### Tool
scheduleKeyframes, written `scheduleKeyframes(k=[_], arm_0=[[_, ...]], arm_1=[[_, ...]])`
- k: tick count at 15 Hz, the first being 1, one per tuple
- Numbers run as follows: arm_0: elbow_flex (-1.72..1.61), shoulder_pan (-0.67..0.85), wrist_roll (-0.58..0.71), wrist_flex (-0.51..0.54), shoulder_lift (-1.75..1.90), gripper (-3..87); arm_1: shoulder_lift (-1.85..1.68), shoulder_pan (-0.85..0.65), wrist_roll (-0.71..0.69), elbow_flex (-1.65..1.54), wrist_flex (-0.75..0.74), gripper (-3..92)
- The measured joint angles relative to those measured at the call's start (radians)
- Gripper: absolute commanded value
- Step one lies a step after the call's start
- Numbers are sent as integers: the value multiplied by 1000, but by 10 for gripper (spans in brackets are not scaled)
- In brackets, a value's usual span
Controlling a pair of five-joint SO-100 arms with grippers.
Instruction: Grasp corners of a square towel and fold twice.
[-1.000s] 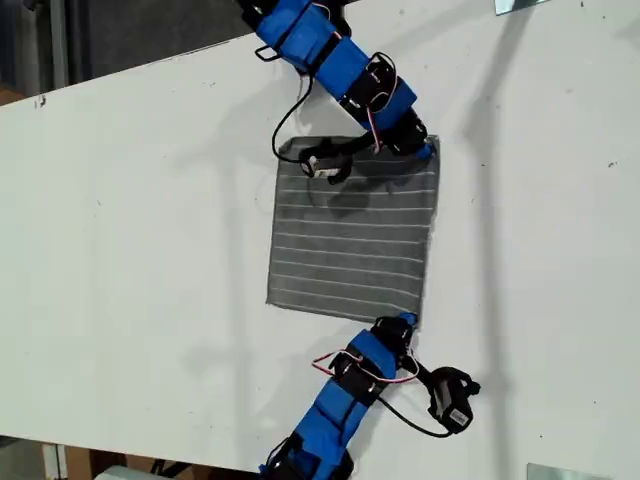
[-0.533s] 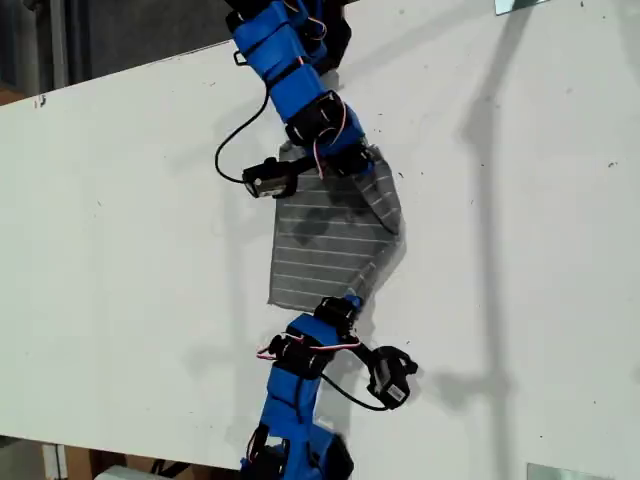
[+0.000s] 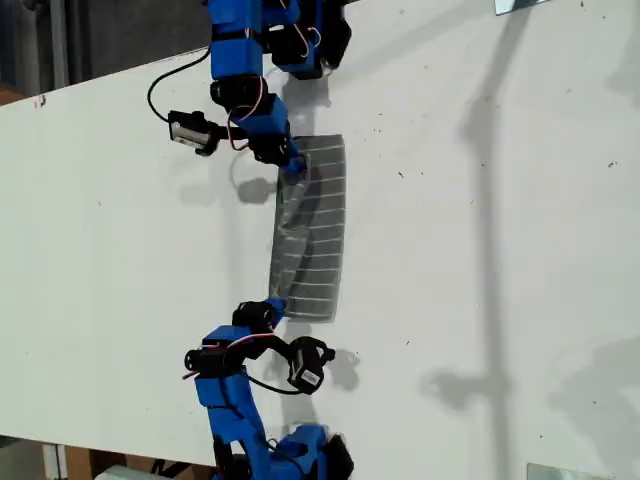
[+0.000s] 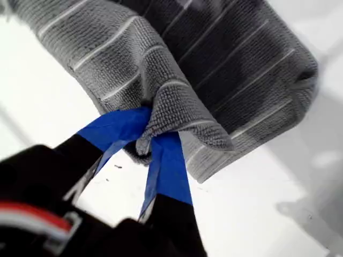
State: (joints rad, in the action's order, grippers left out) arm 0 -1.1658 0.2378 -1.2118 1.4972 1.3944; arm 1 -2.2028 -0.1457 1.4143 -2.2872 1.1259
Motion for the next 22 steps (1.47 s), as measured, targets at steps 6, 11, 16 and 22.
scheduleKeyframes(k=[6,11,16,22], arm_0=[[40,242,164,-3,-57,-1],[193,275,186,-8,-301,-1],[221,331,207,-17,-414,-1],[216,250,160,95,-313,-1]], arm_1=[[-198,-299,-81,-121,-15,-1],[-173,-492,-143,-206,-87,-1],[-51,-508,-179,-206,-140,-1],[-206,-311,-160,-193,35,-1]])
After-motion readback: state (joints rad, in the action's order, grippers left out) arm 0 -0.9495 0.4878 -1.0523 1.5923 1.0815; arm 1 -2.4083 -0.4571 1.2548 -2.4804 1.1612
